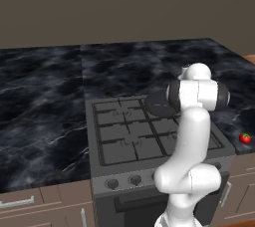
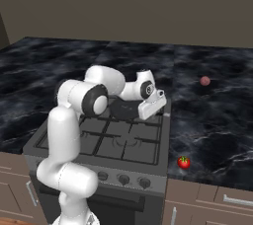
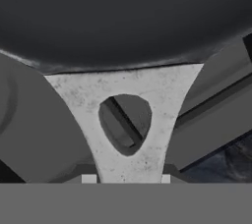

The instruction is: Place the pan on the rear right burner on the stove. Then place the tomato and the onion in the pan and turn on the rear right burner.

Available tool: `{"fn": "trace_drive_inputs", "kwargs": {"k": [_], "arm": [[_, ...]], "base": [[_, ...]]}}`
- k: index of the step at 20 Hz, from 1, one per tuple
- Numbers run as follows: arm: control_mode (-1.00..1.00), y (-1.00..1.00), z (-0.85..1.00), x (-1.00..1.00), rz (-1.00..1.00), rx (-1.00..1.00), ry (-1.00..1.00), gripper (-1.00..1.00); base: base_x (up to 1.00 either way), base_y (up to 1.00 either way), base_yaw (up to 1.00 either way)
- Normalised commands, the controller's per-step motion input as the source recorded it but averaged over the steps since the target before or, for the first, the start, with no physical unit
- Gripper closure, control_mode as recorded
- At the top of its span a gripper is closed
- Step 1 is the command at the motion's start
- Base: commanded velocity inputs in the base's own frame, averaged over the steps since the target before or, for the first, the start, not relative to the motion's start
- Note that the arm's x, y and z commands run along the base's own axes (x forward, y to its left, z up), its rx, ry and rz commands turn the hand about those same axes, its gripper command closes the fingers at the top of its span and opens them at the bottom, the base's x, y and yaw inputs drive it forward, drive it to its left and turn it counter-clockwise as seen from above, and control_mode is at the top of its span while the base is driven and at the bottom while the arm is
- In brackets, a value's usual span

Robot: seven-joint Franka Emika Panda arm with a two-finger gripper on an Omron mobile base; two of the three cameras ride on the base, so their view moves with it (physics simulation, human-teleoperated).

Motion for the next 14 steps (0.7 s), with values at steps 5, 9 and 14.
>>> {"fn": "trace_drive_inputs", "kwargs": {"k": [5, 9, 14], "arm": [[-1.0, 0.0, 0.0, 0.46, -0.02, 0.0, 0.0, 1.0], [-1.0, 0.0, 0.0, 0.49, -0.02, 0.0, 0.0, 1.0], [-1.0, -0.03, 0.0, 0.42, -0.06, 0.0, 0.0, 1.0]], "base": [[0.0, 0.0, 0.0], [0.0, 0.0, 0.0], [0.0, 0.0, 0.0]]}}
